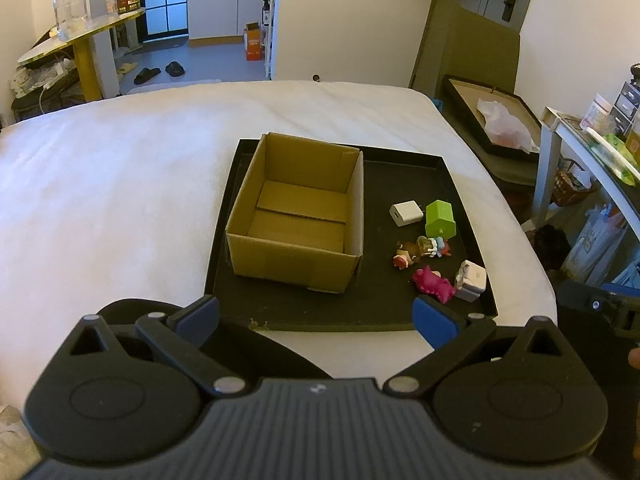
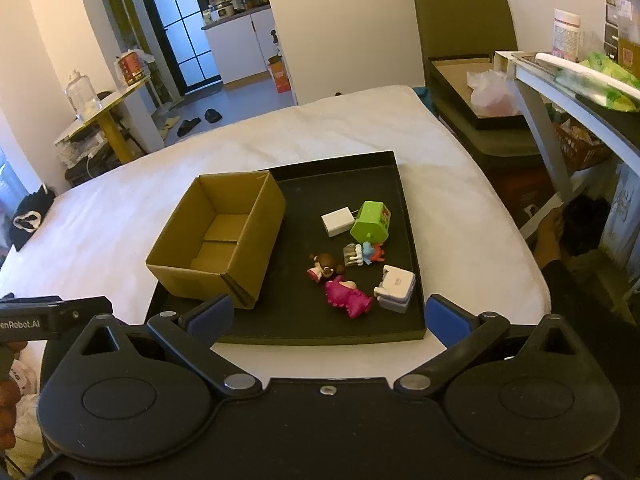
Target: Organize rigid objects
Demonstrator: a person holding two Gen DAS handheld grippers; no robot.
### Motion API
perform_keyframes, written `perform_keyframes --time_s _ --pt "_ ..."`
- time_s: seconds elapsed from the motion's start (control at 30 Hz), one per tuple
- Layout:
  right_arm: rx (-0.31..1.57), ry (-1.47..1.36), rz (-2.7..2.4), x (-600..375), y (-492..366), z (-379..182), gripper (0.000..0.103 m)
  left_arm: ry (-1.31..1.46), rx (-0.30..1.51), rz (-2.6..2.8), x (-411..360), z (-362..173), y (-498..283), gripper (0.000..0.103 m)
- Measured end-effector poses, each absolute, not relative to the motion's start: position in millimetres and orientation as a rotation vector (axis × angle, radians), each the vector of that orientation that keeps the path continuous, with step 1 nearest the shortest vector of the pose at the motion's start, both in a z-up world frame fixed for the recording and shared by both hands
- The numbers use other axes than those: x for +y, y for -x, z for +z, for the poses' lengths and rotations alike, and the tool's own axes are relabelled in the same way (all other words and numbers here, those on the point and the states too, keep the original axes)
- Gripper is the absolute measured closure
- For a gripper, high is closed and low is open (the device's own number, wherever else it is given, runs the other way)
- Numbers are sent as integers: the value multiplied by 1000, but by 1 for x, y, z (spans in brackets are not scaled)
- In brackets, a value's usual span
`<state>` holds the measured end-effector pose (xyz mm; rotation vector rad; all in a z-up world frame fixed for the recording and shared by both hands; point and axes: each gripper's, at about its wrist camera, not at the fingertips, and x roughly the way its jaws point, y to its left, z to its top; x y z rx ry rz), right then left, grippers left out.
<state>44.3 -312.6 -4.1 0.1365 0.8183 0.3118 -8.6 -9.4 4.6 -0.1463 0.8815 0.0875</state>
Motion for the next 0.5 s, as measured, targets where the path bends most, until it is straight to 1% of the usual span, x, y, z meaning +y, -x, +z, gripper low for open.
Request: perform_keyframes --time_s 0.5 --pt "829 -116 296 -308 -45 -3 0 158 875 85 -7 7 10 1"
